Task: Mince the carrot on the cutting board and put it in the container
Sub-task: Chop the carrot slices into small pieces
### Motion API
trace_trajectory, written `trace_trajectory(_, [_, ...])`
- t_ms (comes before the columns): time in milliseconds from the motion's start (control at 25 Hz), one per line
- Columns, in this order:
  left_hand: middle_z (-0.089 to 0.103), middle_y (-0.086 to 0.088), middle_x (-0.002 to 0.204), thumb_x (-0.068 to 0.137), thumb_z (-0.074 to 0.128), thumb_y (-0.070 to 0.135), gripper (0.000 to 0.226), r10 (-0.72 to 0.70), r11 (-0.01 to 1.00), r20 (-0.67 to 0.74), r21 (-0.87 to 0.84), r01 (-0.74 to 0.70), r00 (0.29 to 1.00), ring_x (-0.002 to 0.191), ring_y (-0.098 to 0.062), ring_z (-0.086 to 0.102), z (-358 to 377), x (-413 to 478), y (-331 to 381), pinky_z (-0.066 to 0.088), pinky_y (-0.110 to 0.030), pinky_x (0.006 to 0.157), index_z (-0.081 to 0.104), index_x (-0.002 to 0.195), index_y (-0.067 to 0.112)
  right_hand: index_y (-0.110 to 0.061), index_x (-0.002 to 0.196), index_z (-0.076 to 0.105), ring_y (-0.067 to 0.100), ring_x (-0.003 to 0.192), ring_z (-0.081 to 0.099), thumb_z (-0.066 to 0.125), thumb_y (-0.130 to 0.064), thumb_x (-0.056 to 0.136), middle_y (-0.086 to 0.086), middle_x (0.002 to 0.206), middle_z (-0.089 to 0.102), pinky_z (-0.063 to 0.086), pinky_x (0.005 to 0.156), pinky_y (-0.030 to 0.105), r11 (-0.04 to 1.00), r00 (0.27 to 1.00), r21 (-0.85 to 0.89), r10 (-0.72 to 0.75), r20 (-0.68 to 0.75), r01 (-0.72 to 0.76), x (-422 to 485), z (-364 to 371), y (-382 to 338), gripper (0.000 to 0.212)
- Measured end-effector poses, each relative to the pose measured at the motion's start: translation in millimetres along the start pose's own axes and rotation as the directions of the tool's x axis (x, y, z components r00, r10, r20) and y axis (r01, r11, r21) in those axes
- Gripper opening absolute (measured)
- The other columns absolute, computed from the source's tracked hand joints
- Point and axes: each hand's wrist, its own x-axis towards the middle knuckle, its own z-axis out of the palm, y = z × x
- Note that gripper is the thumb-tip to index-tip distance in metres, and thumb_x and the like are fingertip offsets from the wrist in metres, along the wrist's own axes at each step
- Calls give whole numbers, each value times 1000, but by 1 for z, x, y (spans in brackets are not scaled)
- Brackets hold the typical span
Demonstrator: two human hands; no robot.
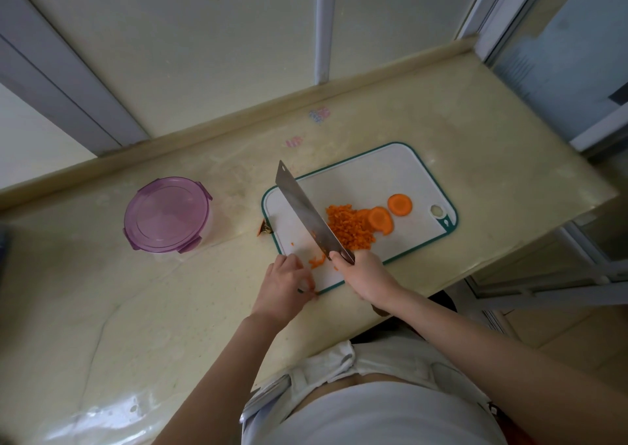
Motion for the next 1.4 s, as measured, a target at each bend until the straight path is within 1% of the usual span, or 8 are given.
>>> trace_trajectory(160, [51,1,104,82,66,26,13,12,1000,25,21,-12,1000,103,-19,40,-2,-1,0,27,-21,87,69,93,19,-14,60,40,15,44,37,50,-37,95,0,50,39,30,45,24,1000,999,-7,-4,-48,3,1,-5,4,43])
trace_trajectory(280, [51,-2,103,88,59,23,14,25,998,32,52,-27,999,103,-21,41,-2,0,-1,28,-24,89,65,97,15,-17,58,38,15,44,37,50,-37,95,0,50,39,30,45,25,1000,998,24,12,-61,-10,1,-9,6,44])
trace_trajectory(480, [64,-5,87,85,64,14,7,-164,977,-174,-168,135,971,90,-25,51,-5,14,8,35,-28,83,68,86,10,-15,62,41,17,46,38,49,-38,95,1,51,38,32,48,28,999,999,47,10,-47,-8,-1,-13,11,41])
trace_trajectory(680, [62,-5,94,88,59,14,15,-119,992,-157,-61,110,980,95,-25,50,4,24,15,36,-29,84,70,97,13,-14,61,40,16,45,37,50,-38,95,2,51,37,32,48,27,999,998,50,14,-55,-11,-4,-16,14,42])
trace_trajectory(920, [58,-8,87,81,65,5,11,-94,995,-191,-37,89,977,85,-29,53,10,21,11,44,-35,76,70,90,10,-17,59,35,14,43,33,51,-37,95,-1,49,35,29,47,27,994,998,110,-14,-65,21,-7,-24,16,44])
trace_trajectory(1080, [56,-11,95,85,55,2,18,-112,994,-161,-5,113,981,93,-31,51,6,25,12,42,-37,83,65,99,6,-18,54,35,10,40,35,51,-36,95,-9,41,38,30,47,24,988,991,149,-10,-135,30,-8,-37,19,48])
trace_trajectory(1240, [54,-10,105,89,55,12,24,-74,997,-216,14,79,974,99,-29,49,-7,48,33,35,-34,87,61,112,8,-14,57,35,18,45,35,51,-37,95,5,51,36,30,51,28,983,971,180,8,-240,36,-5,-55,27,47])
trace_trajectory(1400, [49,-3,125,96,47,28,36,24,997,-121,69,-16,992,115,-22,41,-19,90,69,28,-28,95,48,130,16,-14,59,38,20,48,36,51,-38,95,8,55,37,30,51,32,959,946,283,86,-312,6,4,-80,35,45])
